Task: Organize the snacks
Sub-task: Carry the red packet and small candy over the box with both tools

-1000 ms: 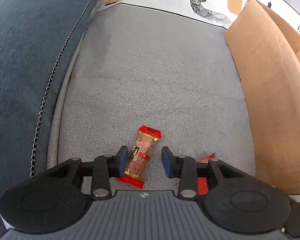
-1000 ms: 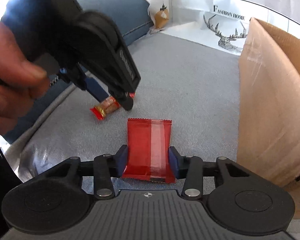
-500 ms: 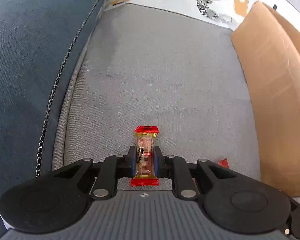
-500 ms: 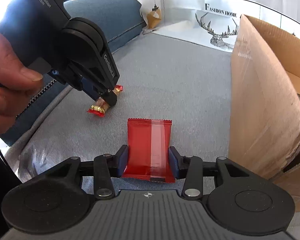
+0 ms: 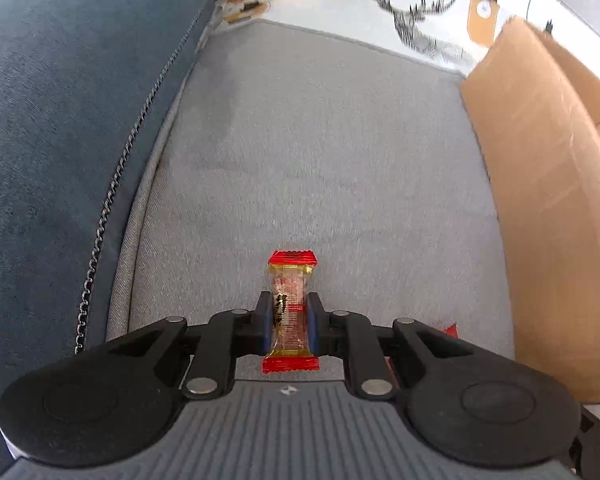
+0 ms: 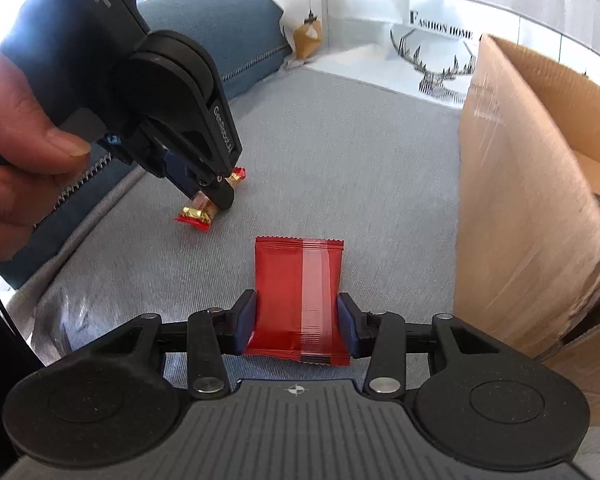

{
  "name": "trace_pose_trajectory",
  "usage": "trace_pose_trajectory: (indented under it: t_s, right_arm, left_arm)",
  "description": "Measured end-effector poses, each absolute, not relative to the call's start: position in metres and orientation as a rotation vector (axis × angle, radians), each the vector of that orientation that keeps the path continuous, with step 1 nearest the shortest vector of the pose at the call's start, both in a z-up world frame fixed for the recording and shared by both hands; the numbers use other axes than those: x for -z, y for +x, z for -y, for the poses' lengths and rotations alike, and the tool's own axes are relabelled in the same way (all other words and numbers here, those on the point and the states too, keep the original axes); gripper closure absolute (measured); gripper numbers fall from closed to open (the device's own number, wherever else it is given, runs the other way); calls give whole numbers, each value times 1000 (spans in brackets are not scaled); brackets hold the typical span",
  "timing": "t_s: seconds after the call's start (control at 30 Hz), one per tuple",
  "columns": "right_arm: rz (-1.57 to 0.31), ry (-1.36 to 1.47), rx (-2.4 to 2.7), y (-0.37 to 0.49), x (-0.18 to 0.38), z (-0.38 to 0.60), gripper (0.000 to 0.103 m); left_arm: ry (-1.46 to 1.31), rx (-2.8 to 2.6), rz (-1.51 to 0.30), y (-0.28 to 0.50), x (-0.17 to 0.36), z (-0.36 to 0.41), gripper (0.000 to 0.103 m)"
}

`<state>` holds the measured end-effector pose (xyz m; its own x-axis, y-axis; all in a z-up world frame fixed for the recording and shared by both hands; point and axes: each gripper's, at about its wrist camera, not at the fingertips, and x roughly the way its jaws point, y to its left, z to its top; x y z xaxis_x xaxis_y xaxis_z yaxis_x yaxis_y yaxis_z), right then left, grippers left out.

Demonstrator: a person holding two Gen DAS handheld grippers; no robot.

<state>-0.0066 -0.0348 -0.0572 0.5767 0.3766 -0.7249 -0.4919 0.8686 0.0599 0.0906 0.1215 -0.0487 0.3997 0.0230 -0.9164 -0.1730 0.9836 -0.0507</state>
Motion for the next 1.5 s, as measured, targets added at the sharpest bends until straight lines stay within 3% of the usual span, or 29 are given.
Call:
trace_pose_trajectory:
  t_s: [0.57, 1.0, 1.5]
  right_arm:
    - [-540, -105, -469, -32, -15, 60, 58]
    - [-310, -28, -373, -8, -99, 143, 58]
    - [-355, 127, -155, 19, -77, 248, 59]
  left_arm:
    - [-250, -234, -868, 67, -20, -126, 85]
    - [-263, -212, -820, 72, -35, -107, 85]
    - [-234, -148, -783, 81, -39, -68, 85]
